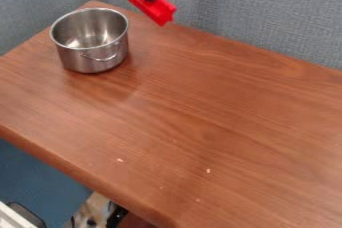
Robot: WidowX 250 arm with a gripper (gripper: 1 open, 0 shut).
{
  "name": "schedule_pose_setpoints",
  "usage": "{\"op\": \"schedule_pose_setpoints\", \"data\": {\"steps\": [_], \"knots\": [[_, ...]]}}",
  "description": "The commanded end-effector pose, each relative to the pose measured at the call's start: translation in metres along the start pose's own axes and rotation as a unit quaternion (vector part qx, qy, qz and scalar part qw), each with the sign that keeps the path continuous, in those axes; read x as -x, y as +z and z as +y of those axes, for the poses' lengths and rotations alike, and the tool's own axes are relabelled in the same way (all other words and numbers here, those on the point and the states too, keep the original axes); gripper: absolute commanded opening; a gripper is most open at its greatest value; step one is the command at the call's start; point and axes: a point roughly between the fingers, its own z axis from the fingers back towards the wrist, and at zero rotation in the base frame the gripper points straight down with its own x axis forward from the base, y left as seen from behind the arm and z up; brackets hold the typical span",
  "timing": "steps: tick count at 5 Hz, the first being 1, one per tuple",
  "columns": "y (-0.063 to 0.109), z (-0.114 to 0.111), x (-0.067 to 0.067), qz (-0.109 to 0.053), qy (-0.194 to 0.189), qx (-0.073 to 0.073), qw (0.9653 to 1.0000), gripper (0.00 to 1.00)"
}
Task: Put the red object in the metal pot
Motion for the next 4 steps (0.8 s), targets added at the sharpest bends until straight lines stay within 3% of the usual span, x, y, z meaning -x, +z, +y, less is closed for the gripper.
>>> {"op": "schedule_pose_setpoints", "data": {"steps": [1, 2, 4], "knots": [[0.008, -0.005, -0.010, -0.038, 0.002, 0.033, 0.9987, 0.00], [-0.014, -0.011, -0.016, -0.047, -0.005, 0.037, 0.9982, 0.00], [-0.015, -0.017, -0.022, -0.042, -0.051, 0.036, 0.9972, 0.00]]}}
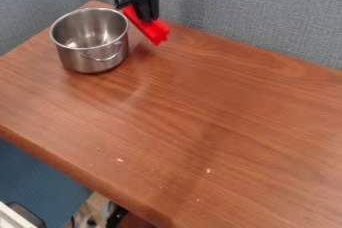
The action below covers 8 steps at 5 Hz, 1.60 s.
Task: Put the red object in the metal pot
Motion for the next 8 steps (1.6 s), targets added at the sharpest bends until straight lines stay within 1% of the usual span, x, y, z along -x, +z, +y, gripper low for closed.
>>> {"op": "schedule_pose_setpoints", "data": {"steps": [1, 3, 5, 6, 7, 8], "knots": [[0.028, -0.013, -0.001, -0.019, -0.035, 0.027, 0.9989, 0.00], [0.032, -0.012, 0.006, -0.011, -0.033, 0.035, 0.9988, 0.00], [0.036, -0.015, -0.002, -0.005, -0.025, 0.043, 0.9987, 0.00], [0.043, -0.015, -0.008, -0.001, -0.029, 0.049, 0.9984, 0.00], [0.053, -0.009, -0.013, -0.004, -0.015, 0.070, 0.9974, 0.00], [0.064, -0.006, -0.007, -0.001, -0.031, 0.085, 0.9959, 0.00]]}}
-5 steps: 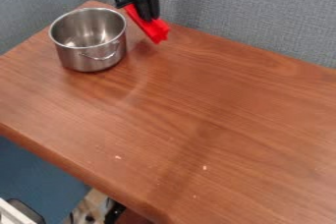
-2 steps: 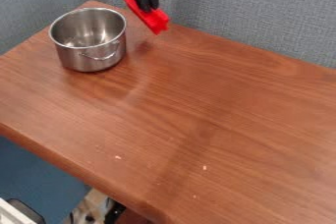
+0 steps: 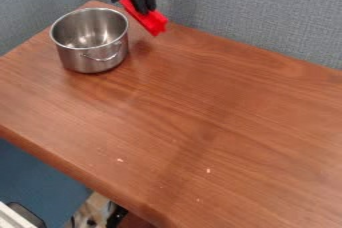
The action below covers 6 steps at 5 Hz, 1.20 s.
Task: Put the red object in the metal pot
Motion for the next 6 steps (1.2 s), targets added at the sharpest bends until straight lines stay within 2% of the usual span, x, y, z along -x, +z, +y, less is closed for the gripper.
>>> {"op": "schedule_pose_setpoints", "data": {"steps": [1, 2, 4, 6], "knots": [[0.067, -0.009, 0.014, -0.038, -0.032, 0.058, 0.9970, 0.00], [0.080, -0.011, 0.019, -0.032, -0.047, 0.075, 0.9955, 0.00], [0.097, -0.013, 0.030, -0.045, -0.053, 0.102, 0.9923, 0.00], [0.095, 0.014, 0.036, -0.082, -0.010, 0.113, 0.9901, 0.00]]}}
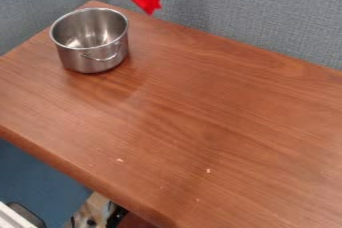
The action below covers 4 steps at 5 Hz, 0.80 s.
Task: Put the red object in the metal pot
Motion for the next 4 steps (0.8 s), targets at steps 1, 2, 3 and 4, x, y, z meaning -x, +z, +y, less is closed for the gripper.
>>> {"op": "schedule_pose_setpoints", "data": {"steps": [1, 2, 3, 4], "knots": [[0.047, -0.001, -0.006, -0.056, -0.011, 0.029, 0.9980, 0.00], [0.054, 0.008, -0.015, -0.068, -0.009, 0.026, 0.9973, 0.00], [0.059, 0.016, -0.022, -0.076, -0.008, 0.018, 0.9969, 0.00], [0.051, 0.030, -0.026, -0.069, -0.048, 0.004, 0.9965, 0.00]]}}
